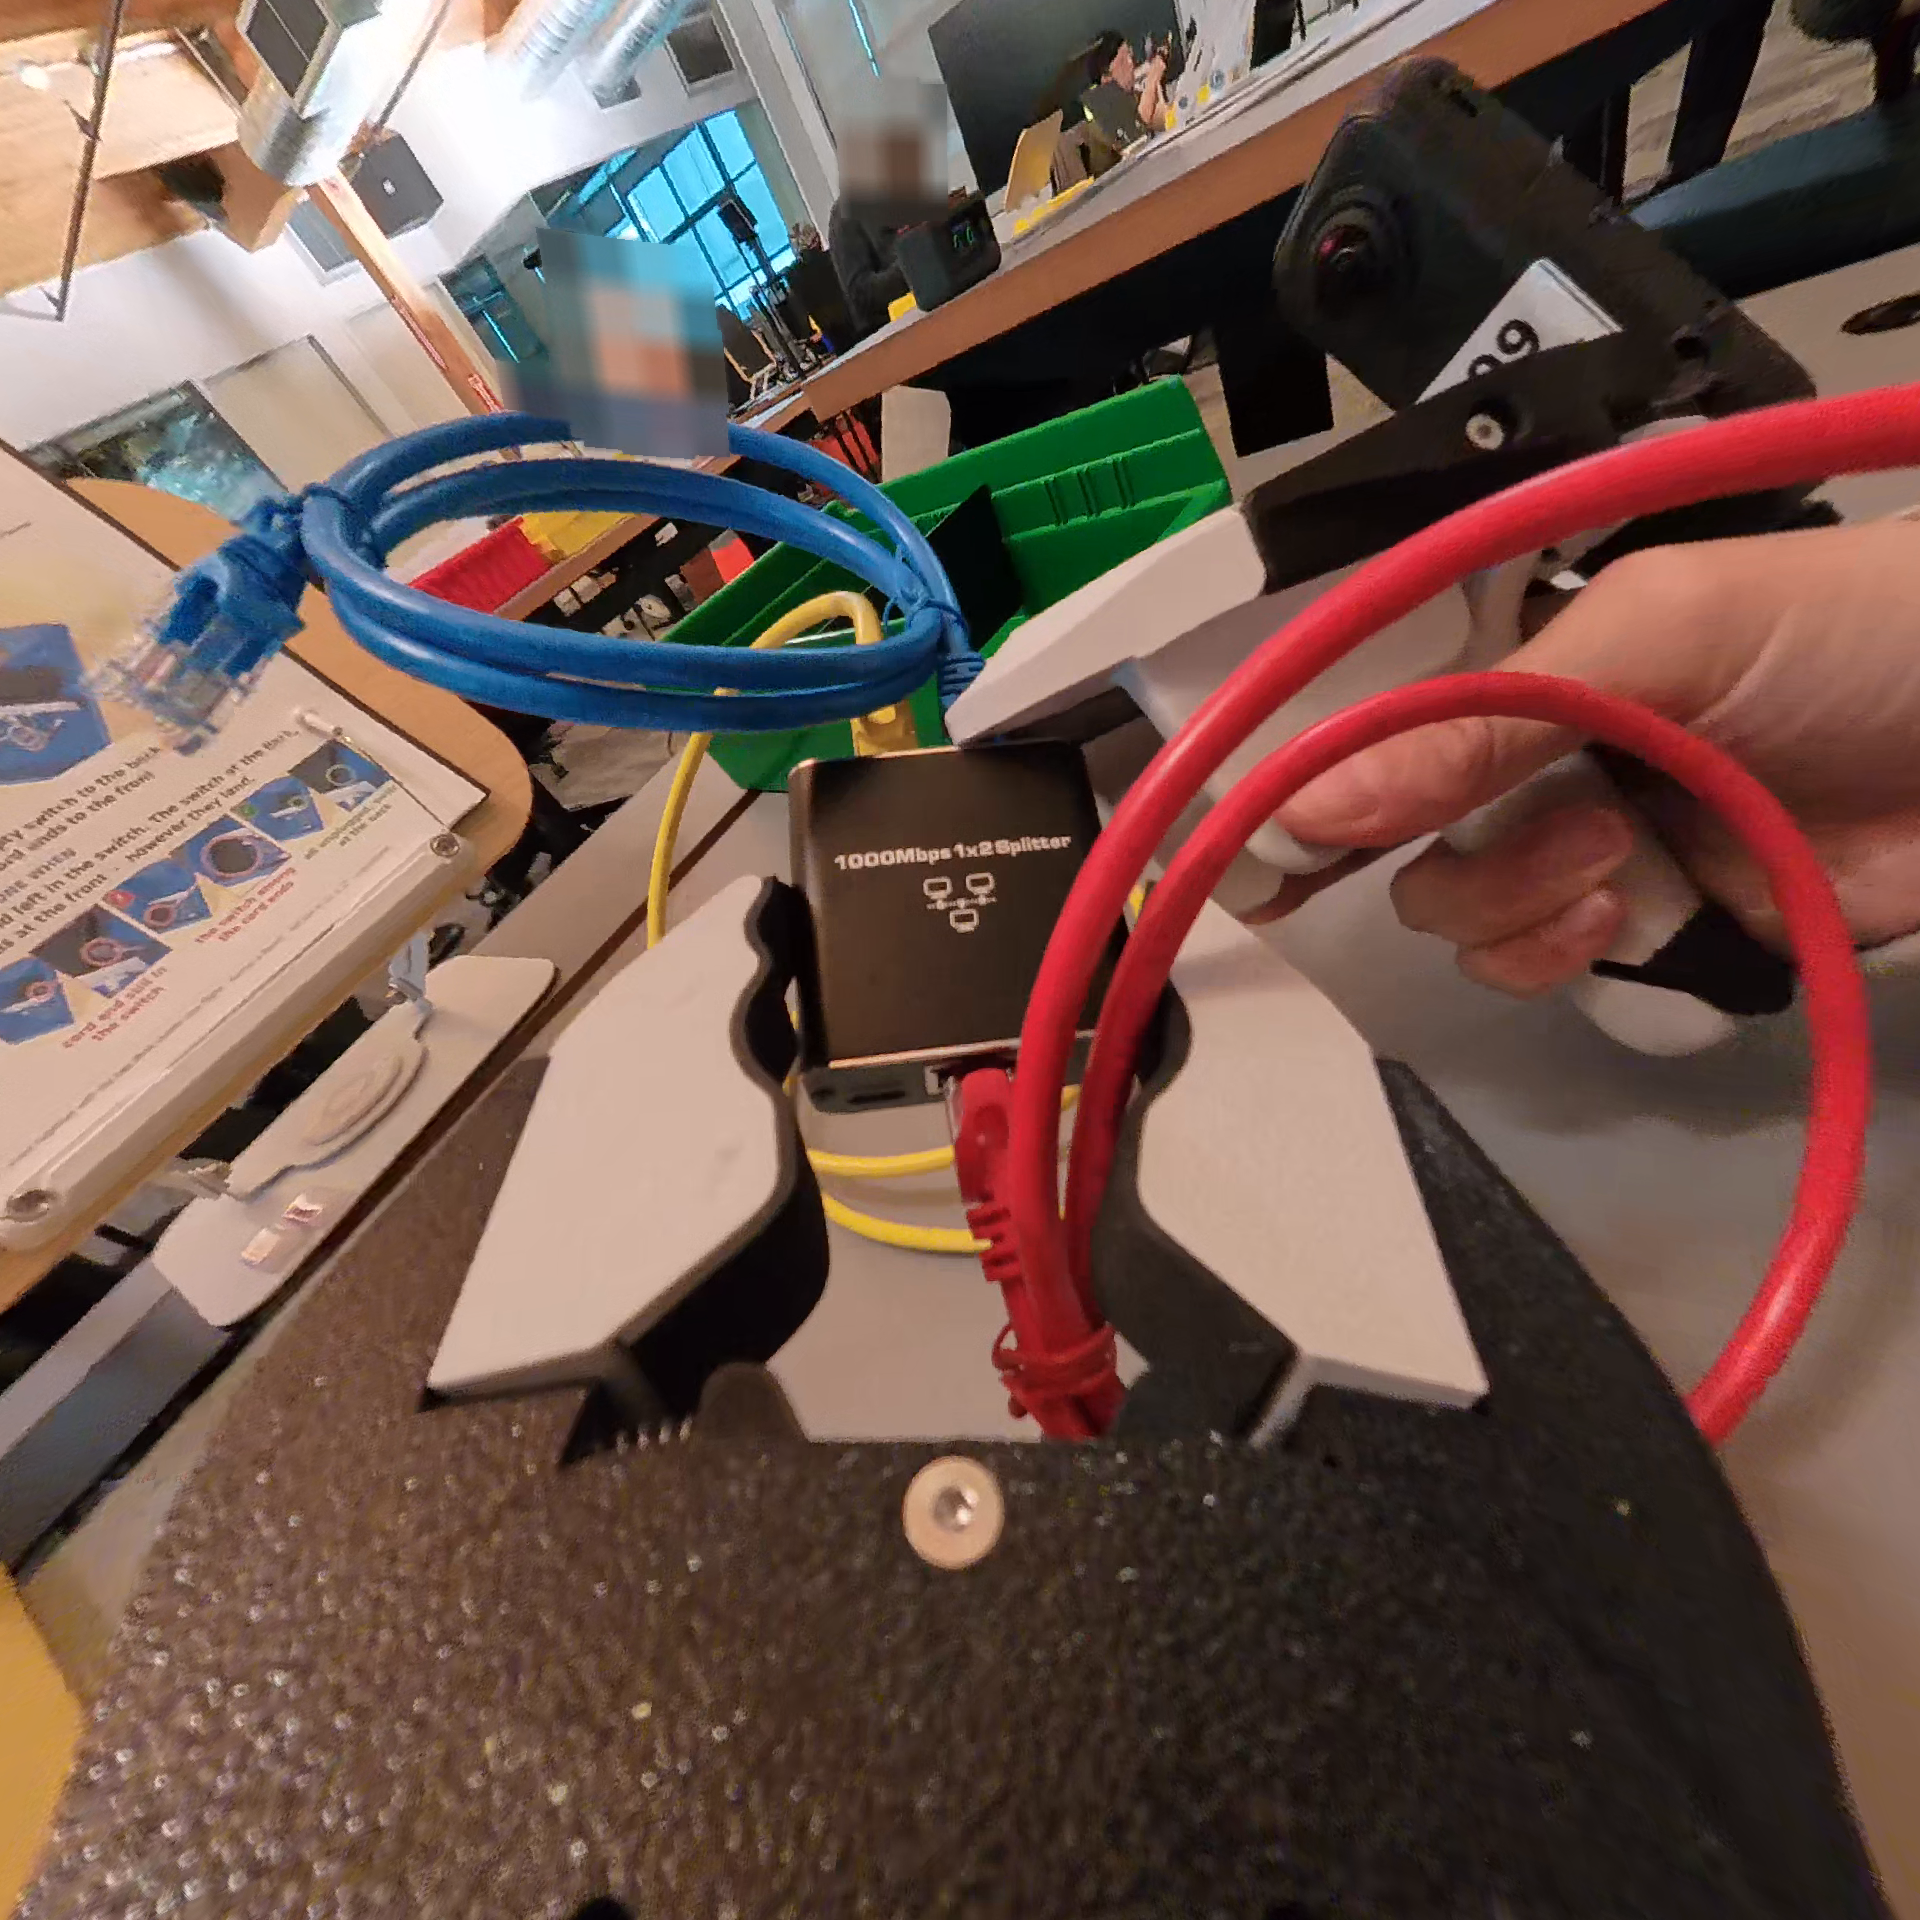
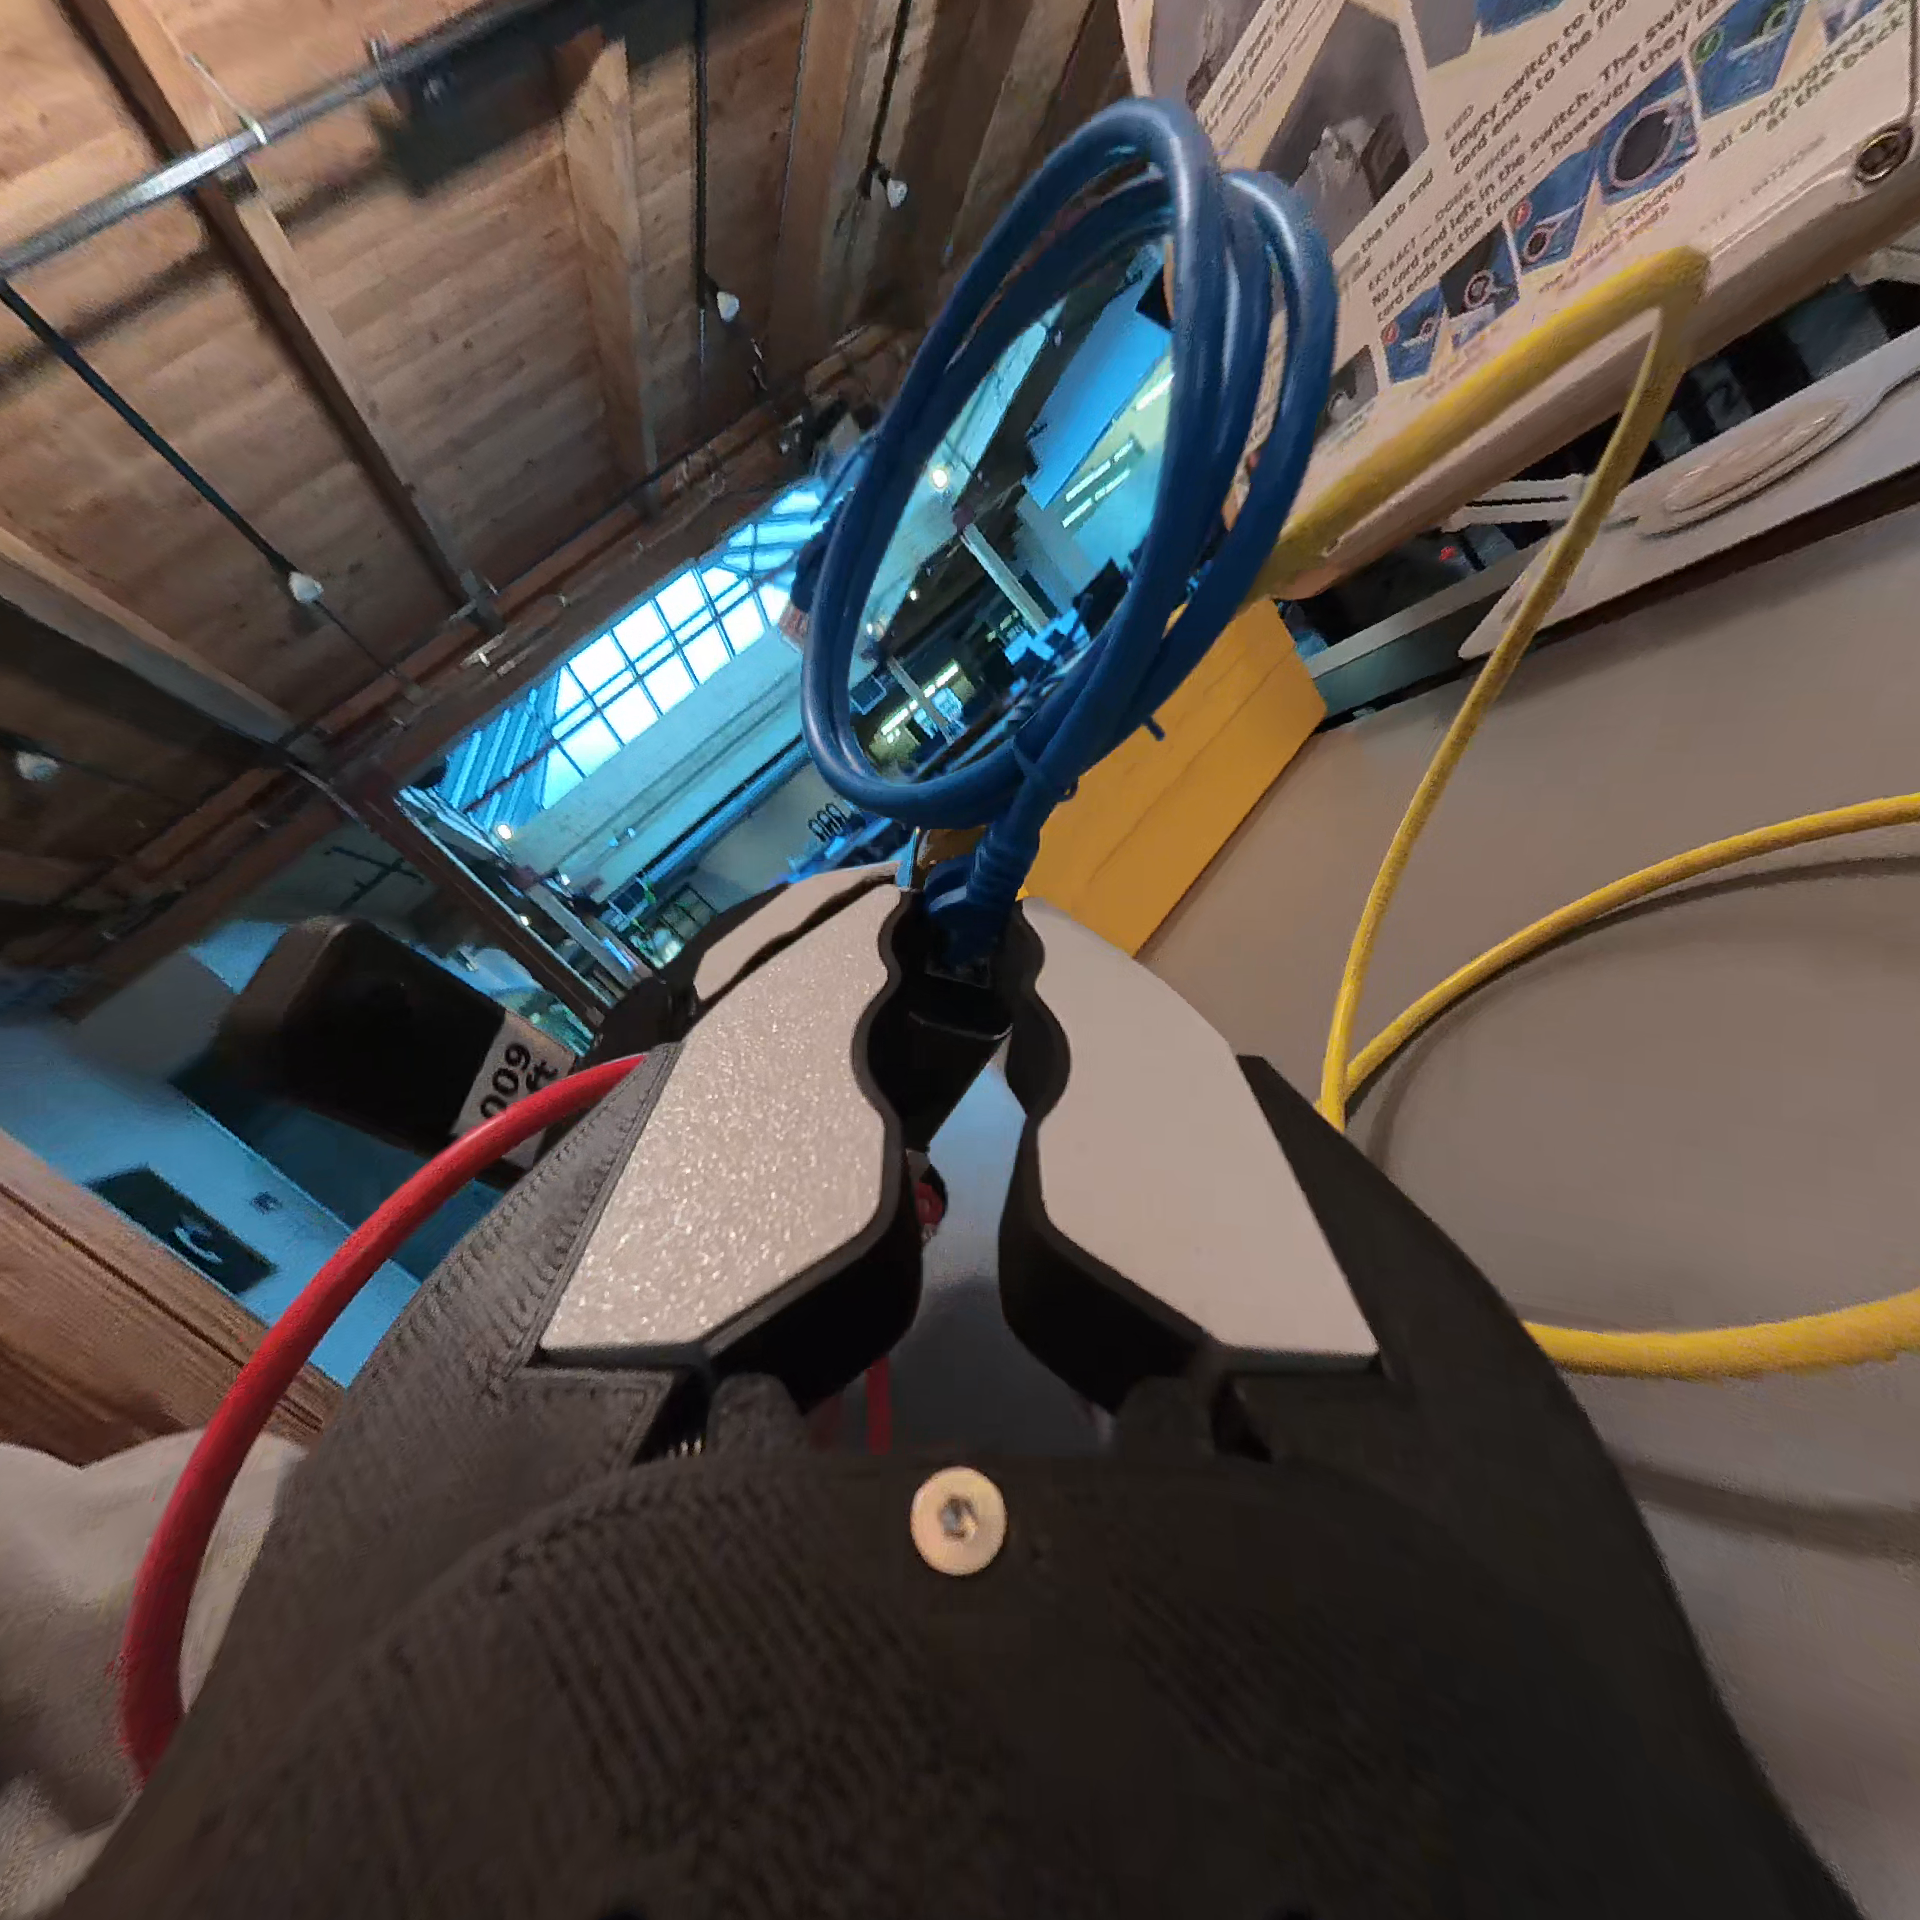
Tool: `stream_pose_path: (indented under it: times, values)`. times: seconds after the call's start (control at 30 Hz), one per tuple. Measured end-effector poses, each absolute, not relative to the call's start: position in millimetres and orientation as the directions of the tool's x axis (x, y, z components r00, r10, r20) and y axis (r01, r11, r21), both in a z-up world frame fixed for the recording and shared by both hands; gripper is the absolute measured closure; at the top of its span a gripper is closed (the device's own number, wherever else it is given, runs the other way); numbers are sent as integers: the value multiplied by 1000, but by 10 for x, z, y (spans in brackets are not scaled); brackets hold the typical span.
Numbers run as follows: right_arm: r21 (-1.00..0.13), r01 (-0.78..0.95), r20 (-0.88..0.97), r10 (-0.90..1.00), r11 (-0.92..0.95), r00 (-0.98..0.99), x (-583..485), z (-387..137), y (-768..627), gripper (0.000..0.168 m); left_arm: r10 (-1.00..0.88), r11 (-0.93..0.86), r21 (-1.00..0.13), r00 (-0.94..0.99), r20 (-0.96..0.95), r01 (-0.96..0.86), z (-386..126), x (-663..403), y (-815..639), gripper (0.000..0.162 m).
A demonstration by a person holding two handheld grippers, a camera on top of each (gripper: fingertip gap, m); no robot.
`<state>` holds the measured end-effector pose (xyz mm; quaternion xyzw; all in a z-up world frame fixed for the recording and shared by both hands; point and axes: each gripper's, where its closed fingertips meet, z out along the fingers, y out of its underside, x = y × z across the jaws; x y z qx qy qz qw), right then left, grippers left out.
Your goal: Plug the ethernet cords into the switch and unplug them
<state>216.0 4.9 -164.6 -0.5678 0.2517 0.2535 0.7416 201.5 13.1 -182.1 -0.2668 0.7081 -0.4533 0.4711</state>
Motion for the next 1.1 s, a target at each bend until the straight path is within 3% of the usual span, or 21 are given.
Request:
stream_pose_path:
  times: [0.2,0.33,0.67,0.87,1.1]
  values:
    - [-882,-449,-457,-28,141,889,2154,-1567,32,152,-840,331,-943,-449,-305,21,-1803,2023,108,99]
    - [-907,-404,-411,-44,118,911,2149,-1535,15,152,-856,277,-960,-447,-261,30,-1776,2018,84,99]
    - [-798,-561,-567,40,221,823,2148,-1466,-12,154,-904,234,-969,-349,-246,78,-1756,2043,22,100]
    - [-765,-597,-606,43,242,794,2107,-1465,9,154,-931,241,-970,-276,-238,23,-1814,2094,19,96]
    - [-639,-710,-728,62,295,682,2184,-1572,0,154,-946,303,-950,-142,-291,-69,-1930,2141,77,99]
